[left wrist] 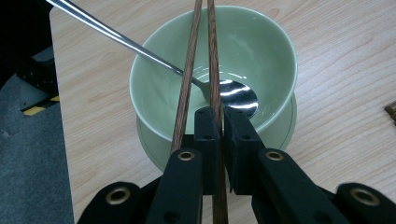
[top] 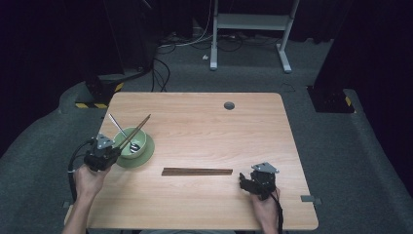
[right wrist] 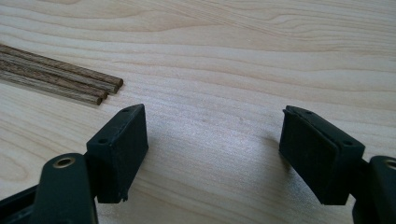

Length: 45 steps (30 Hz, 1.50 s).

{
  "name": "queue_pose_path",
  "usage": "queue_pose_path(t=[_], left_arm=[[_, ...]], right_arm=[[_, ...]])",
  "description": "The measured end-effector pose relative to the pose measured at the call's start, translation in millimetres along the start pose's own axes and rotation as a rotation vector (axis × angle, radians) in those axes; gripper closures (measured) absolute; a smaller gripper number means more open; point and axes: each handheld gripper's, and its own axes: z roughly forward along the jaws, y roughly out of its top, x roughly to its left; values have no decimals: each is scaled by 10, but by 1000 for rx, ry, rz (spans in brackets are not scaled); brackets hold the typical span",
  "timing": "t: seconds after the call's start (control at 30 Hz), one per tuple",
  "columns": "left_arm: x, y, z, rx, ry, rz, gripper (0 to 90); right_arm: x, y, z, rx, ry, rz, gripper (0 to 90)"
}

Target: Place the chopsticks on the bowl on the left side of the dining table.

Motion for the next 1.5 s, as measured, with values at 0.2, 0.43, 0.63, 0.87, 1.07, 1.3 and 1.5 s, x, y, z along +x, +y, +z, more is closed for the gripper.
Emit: queue_pose_path(t=[0.2,0.43,0.63,0.87,1.07,1.3,1.5], left_arm=[[4,12,10,7,7,5,835],[7,22,37,16,16,8,831],[8,21,35,11,20,6,818],[0,25,-14,-7,19,7,770],[14,14,-40,-11,52,-14,645],[49,-19,-23,9,76,-35,509],[75,-50,-11,25,80,-42,469]], right_arm=[[0,0,0,0,0,0,229],[1,0,-1,0,0,1,230],[1,0,0,0,0,0,229],[1,0,0,0,0,0,230],[0,0,0,0,0,0,229],[0,0,0,0,0,0,229],[0,0,0,0,0,0,229]])
